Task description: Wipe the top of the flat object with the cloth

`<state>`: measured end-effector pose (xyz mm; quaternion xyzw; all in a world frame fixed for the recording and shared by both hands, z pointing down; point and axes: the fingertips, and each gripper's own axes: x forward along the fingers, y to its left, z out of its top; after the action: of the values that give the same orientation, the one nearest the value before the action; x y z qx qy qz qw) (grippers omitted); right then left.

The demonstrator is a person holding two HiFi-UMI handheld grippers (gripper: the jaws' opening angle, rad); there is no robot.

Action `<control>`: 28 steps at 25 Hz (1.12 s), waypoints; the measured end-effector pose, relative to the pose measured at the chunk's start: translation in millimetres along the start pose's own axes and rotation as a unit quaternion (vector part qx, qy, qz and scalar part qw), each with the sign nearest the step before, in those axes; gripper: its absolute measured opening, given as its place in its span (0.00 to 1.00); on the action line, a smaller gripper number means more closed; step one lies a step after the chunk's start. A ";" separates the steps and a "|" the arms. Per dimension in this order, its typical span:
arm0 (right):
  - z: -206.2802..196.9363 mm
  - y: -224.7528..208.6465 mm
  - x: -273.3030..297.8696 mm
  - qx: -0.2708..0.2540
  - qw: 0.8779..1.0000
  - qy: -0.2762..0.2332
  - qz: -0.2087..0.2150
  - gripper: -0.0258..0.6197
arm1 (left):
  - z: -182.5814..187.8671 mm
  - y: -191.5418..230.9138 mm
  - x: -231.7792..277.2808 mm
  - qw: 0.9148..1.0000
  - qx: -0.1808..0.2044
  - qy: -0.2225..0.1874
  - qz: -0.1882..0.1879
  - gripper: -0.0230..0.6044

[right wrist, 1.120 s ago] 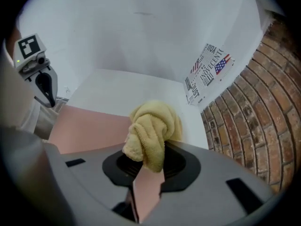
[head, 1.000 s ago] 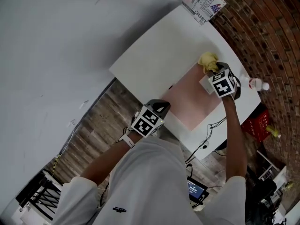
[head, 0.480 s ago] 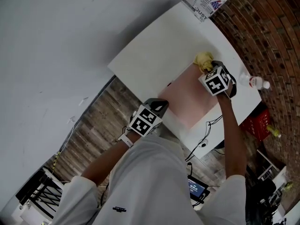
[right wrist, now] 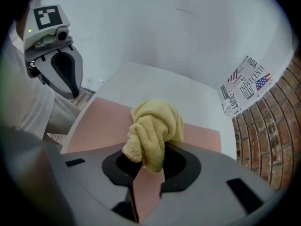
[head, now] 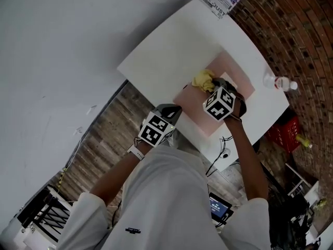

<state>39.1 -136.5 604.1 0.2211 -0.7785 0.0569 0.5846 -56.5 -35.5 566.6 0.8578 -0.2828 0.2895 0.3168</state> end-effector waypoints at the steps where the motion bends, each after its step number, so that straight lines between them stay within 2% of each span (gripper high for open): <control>1: 2.7 11.5 -0.5 -0.007 1.000 -0.002 0.006 0.19 | -1.1 0.5 -1.9 1.000 -0.001 -0.002 0.002 0.06; 13: 33.4 131.1 -5.9 -0.062 0.995 -0.028 0.076 0.19 | -25.2 0.0 -30.9 0.999 -0.022 -0.013 0.034 0.06; 18: 40.9 167.9 -14.3 -0.070 0.989 -0.060 0.112 0.19 | -29.2 0.0 -44.2 0.999 -0.025 -0.020 0.042 0.06; 20: 43.8 173.1 -22.7 -0.043 0.989 -0.085 0.117 0.19 | -27.1 -0.8 -48.8 0.999 -0.023 -0.025 0.042 0.06; 24: 43.4 162.1 -50.5 0.068 0.981 -0.150 0.105 0.19 | -14.5 -6.7 -58.2 0.998 -0.012 -0.042 0.035 0.06; 26: 38.1 149.4 -68.4 0.129 0.971 -0.184 0.085 0.19 | -5.6 -10.7 -61.7 0.998 -0.004 -0.051 0.029 0.06; 28: 30.8 136.3 -90.1 0.198 0.952 -0.221 0.073 0.19 | 5.1 -15.9 -63.0 0.998 0.003 -0.060 0.021 0.06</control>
<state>-24.4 0.0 533.4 0.2821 -0.8754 0.2020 0.3364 -86.6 -9.9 514.8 0.8687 -0.3180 0.2447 0.2906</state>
